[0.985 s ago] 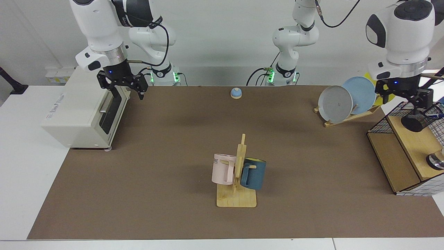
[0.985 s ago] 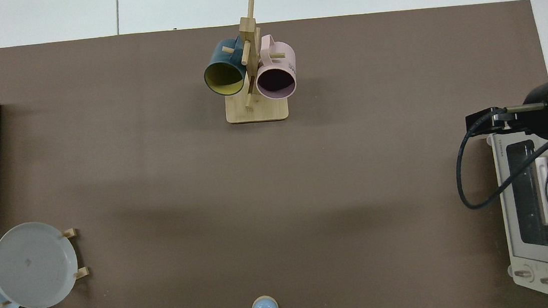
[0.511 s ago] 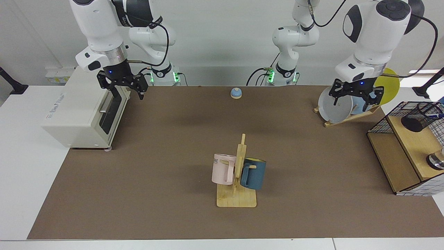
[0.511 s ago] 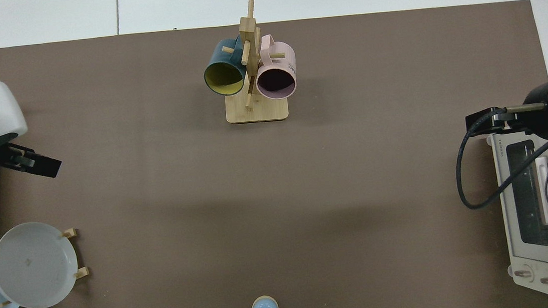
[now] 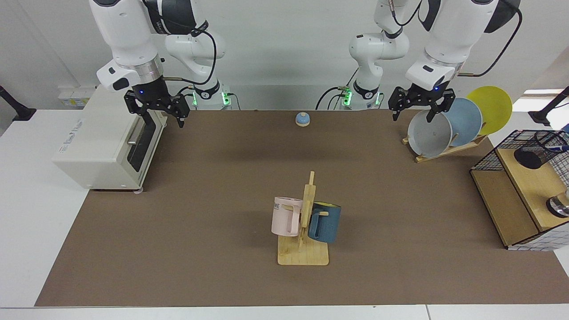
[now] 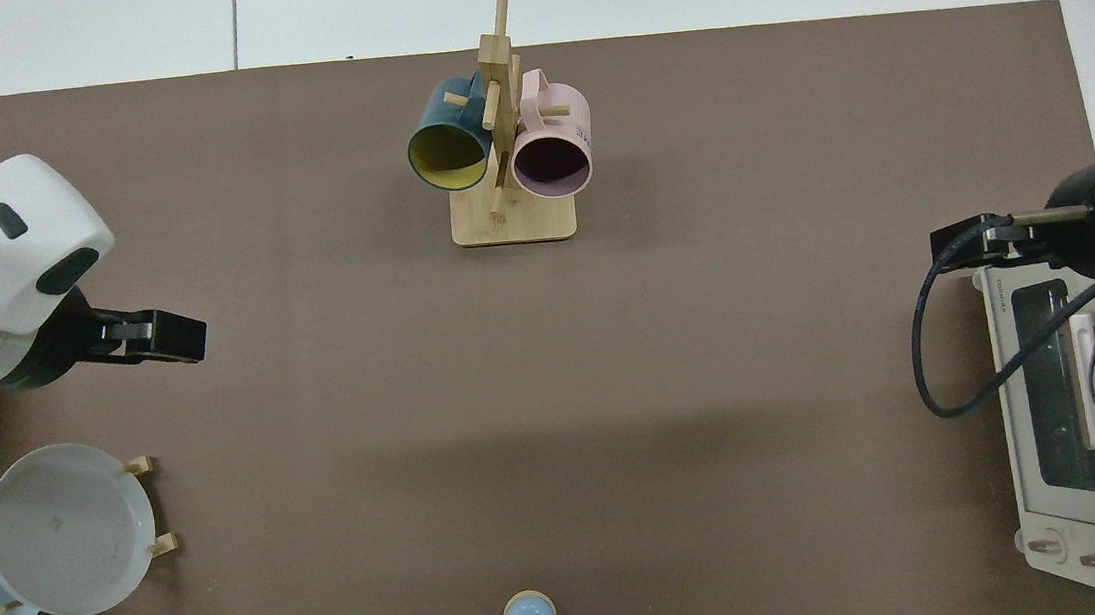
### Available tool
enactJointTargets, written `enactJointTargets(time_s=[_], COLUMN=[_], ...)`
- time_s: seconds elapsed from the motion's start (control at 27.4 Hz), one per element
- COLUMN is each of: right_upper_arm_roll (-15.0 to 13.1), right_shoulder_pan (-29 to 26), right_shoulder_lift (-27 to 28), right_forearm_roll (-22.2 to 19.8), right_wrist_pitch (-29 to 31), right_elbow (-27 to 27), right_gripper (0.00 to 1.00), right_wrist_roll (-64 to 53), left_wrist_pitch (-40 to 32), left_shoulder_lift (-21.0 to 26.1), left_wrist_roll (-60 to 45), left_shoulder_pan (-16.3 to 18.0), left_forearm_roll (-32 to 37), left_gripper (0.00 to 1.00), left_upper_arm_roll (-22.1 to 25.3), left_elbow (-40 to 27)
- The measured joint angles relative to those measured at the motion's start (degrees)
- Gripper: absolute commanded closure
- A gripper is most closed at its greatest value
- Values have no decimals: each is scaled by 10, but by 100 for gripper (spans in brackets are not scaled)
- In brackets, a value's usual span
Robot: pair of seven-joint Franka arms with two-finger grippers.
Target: Put markers into pen holder
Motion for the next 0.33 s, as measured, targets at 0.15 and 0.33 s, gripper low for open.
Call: enactJointTargets(time_s=[0.15, 0.33], right_upper_arm_roll=[0, 0], right_shoulder_pan=[0, 0], right_shoulder_lift=[0, 0], right_forearm_roll=[0, 0], right_wrist_pitch=[0, 0], right_elbow=[0, 0], right_gripper=[0, 0], right_wrist_roll=[0, 0], left_wrist_pitch=[-5, -6], left_shoulder_lift=[-11, -13], left_wrist_roll=[-1, -1], left_shoulder_pan=[-25, -41], left_forearm_roll=[0, -1], left_gripper=[0, 0], left_upper_arm_roll=[19, 37], left_elbow=[0, 0])
